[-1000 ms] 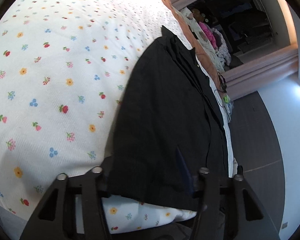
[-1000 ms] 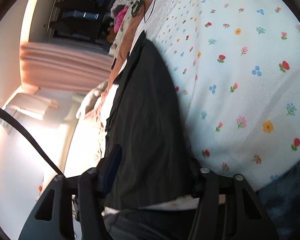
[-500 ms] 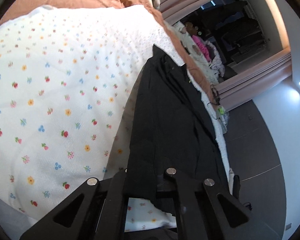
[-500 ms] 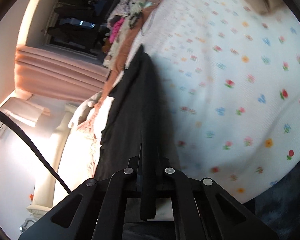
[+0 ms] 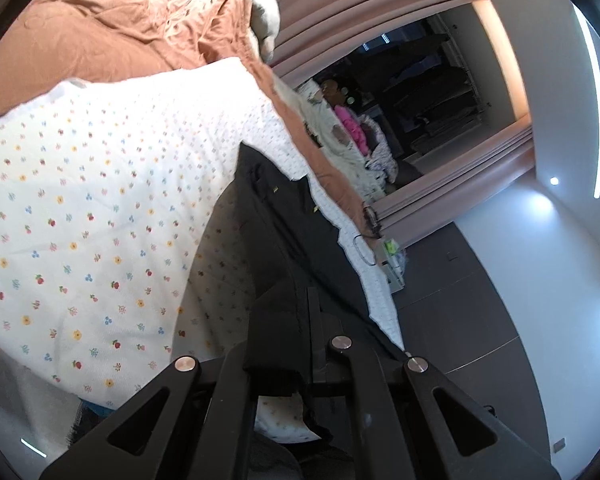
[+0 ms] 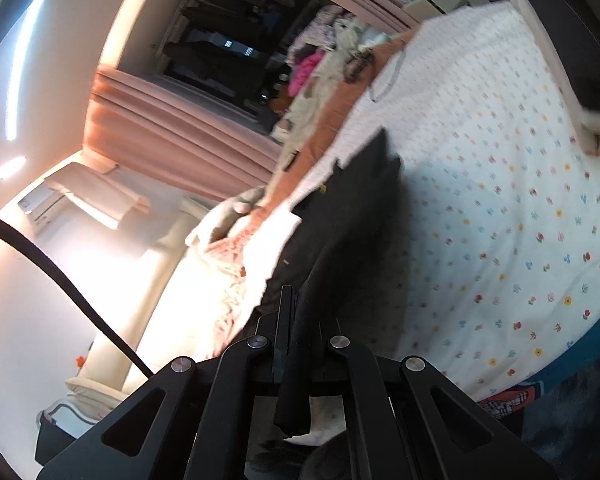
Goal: Fold large clothes
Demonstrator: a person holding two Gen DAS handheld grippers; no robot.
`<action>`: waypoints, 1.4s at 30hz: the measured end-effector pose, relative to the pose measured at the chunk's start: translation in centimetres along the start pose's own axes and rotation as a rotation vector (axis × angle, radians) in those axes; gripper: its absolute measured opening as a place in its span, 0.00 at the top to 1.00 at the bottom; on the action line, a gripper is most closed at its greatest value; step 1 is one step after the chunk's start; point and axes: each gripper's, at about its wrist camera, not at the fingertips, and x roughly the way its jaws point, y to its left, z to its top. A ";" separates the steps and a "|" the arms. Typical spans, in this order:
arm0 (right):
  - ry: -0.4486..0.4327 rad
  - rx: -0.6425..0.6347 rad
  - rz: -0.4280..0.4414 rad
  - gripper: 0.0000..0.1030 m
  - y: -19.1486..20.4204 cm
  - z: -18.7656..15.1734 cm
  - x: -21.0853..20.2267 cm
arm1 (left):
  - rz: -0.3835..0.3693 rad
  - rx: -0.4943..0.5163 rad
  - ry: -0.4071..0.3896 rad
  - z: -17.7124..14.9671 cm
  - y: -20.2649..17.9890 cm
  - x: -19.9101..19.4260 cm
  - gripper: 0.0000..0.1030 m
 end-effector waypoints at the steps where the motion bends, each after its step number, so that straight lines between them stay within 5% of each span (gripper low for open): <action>1: -0.007 -0.007 0.016 1.00 0.2 -0.1 -1.3 | -0.016 0.006 -0.013 0.2 -0.6 -1.1 0.96; 11: -0.070 -0.089 0.137 1.00 3.9 -1.1 -7.4 | -0.139 0.066 -0.132 -0.5 -6.2 -9.7 0.96; 23: -0.124 -0.171 0.233 1.00 3.8 -1.3 -8.1 | -0.233 0.144 -0.233 -1.2 -9.9 -16.6 0.96; 42: -0.057 -0.095 0.124 1.00 -0.8 2.9 2.3 | -0.093 0.089 -0.162 3.4 -7.3 -6.9 0.96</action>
